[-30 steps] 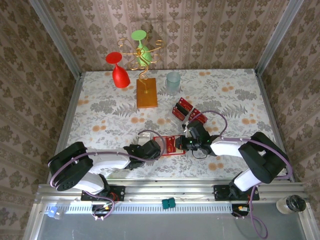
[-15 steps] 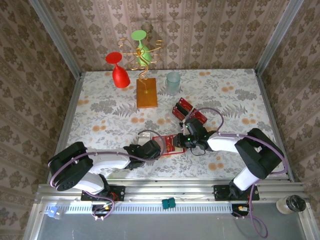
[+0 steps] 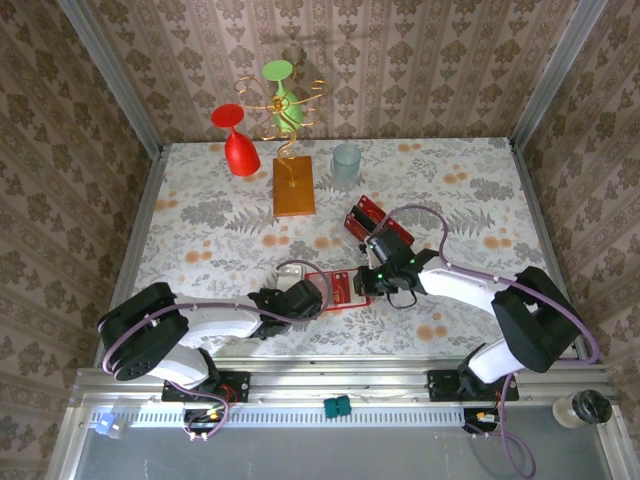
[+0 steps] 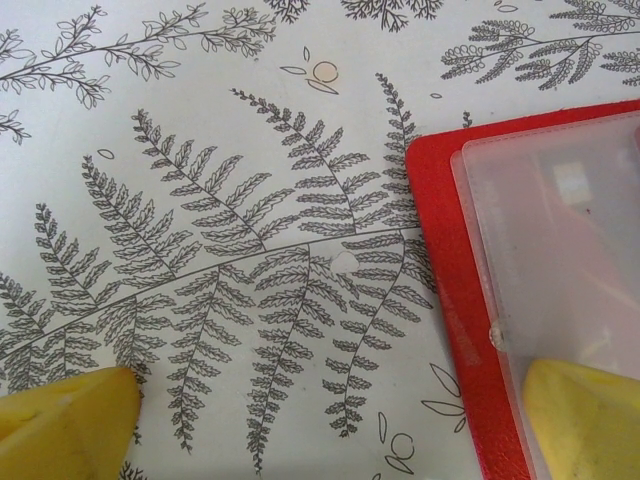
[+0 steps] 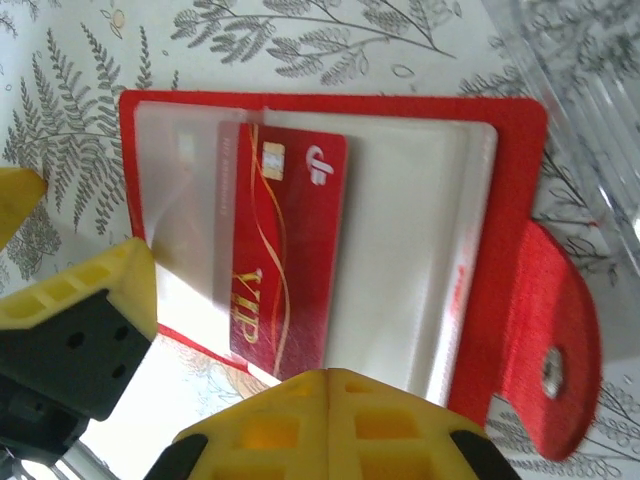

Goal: Put the credit cards into the card holder

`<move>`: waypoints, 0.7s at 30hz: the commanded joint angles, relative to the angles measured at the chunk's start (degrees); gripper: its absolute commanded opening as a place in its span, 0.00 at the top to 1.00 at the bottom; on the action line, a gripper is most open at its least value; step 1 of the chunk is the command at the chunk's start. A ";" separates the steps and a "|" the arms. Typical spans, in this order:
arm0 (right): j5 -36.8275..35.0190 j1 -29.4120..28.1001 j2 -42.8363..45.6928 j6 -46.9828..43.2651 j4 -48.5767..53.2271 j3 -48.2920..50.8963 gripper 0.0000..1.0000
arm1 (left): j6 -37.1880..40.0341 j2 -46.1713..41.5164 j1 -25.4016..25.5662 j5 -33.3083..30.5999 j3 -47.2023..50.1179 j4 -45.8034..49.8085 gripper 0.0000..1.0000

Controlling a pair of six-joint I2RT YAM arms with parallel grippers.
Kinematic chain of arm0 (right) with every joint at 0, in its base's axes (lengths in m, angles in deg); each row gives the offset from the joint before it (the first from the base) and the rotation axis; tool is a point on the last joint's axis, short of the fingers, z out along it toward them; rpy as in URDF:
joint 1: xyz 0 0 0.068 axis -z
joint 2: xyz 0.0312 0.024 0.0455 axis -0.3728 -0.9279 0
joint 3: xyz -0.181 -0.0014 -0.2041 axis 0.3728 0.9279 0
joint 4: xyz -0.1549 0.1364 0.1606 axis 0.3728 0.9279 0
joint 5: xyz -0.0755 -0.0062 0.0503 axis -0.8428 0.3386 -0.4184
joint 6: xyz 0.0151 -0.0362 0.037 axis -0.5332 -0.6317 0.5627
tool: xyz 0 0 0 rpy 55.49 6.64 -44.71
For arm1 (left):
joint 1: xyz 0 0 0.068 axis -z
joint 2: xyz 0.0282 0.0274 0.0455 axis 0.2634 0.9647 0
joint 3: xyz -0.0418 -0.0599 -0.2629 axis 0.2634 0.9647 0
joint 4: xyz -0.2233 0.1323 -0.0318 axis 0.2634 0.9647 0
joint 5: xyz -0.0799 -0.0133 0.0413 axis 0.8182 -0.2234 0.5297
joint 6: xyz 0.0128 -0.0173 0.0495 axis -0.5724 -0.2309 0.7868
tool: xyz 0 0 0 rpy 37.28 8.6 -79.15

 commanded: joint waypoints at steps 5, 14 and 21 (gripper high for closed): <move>-5.16 -3.56 -5.72 -2.18 3.77 -4.74 0.94 | -0.38 1.15 0.36 -0.69 0.07 2.03 0.00; -5.12 -5.52 -11.98 -2.20 3.27 -8.41 0.95 | -0.68 0.33 0.36 -0.70 0.66 1.79 0.00; -4.54 -7.11 -14.65 -1.63 3.34 -10.68 0.95 | -0.90 -1.59 0.27 -1.10 0.69 2.55 0.00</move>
